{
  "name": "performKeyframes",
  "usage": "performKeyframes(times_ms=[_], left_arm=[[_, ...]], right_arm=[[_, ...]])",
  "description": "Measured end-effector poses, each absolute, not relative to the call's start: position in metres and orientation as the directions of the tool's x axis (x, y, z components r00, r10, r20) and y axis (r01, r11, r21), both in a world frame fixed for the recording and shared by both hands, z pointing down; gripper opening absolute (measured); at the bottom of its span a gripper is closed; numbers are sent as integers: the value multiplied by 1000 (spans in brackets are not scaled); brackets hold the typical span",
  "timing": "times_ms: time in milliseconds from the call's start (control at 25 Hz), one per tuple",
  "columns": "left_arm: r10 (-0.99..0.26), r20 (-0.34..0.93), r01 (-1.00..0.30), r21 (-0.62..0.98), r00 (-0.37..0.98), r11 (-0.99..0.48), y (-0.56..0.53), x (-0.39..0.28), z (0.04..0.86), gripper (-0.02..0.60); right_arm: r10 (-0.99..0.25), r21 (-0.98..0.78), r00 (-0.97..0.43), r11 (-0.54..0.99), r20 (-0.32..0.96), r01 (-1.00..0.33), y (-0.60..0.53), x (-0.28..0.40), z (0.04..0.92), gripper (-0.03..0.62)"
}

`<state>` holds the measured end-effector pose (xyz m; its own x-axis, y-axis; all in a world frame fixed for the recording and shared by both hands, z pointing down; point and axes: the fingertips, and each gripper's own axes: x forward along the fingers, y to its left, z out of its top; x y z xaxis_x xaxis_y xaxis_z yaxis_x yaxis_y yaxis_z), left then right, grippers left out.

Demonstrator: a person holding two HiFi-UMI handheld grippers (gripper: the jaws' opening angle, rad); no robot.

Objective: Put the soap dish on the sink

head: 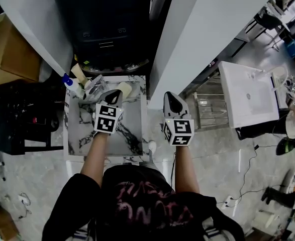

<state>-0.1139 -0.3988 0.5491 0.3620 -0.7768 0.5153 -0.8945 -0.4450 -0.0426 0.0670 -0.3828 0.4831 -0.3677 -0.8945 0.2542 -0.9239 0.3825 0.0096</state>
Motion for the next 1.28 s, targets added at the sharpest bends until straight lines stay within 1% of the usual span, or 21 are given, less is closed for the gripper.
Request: performKeyframes(times_ms=[320, 520, 760, 1160, 1280], left_arm=[[-827, 435, -907, -54, 355, -418, -385, -126, 506, 17], [-862, 358, -915, -50, 359, -401, -379, -136, 472, 15], [-899, 274, -924, -82, 340, -375, -368, -151, 437, 15], [-921, 174, -925, -95, 350, -369, -348, -169, 397, 15], [-921, 162, -923, -96, 354, -372, -344, -171, 393, 15]], right_arm=[[-897, 17, -374, 389, 235, -921, -373, 53, 470, 12], [-897, 20, -379, 394, 225, -919, -369, 45, 464, 12], [-908, 33, -368, 382, 200, -924, -364, 38, 452, 11], [-915, 59, -362, 377, 178, -924, -351, 27, 442, 11], [-921, 71, -352, 367, 168, -927, -349, 26, 437, 11]])
